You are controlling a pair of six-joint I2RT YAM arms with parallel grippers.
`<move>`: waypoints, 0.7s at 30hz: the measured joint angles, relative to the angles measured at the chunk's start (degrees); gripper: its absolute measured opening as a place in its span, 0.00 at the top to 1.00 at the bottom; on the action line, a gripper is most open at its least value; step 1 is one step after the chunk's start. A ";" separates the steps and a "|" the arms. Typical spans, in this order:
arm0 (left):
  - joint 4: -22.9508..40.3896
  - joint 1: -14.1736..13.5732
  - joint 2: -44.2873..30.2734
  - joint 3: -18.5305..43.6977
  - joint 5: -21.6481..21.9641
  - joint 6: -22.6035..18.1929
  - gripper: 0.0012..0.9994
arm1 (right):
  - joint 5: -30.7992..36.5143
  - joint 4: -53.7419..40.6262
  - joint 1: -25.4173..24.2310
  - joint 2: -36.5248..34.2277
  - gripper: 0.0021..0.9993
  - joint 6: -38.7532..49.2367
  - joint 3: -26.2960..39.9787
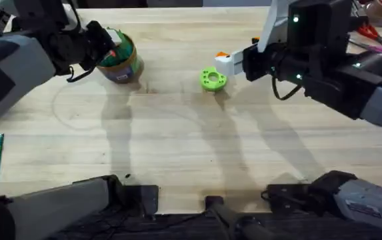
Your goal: Pick up the gripper from the table and insert it into the empty holder that is missing its gripper. Then pick up a screw, insert it into the mounting hole, and use the screwdriver to tighten it. Finally, clean up the table by picking up the vegetable and placing it into the bucket.
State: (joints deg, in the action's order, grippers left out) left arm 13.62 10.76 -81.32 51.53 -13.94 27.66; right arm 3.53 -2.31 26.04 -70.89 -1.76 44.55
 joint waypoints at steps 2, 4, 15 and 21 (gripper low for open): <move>-0.30 0.00 0.07 -0.07 -0.03 -0.06 0.70 | 0.00 -0.02 0.00 0.00 0.01 0.01 0.00; -0.58 0.00 0.07 -0.07 -0.02 -0.02 0.38 | 0.00 -0.02 0.00 0.00 0.01 0.00 0.00; 9.26 0.00 13.57 -0.17 -3.61 -2.01 0.01 | 0.00 -16.70 0.00 4.72 0.01 0.00 2.91; 20.43 -1.30 26.03 -0.17 -8.39 -9.40 0.01 | -0.01 -24.24 0.00 13.01 0.01 0.00 9.79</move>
State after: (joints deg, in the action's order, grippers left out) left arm 34.05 9.46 -55.29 51.35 -22.33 18.26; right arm 3.52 -26.55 26.04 -57.88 -1.76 54.34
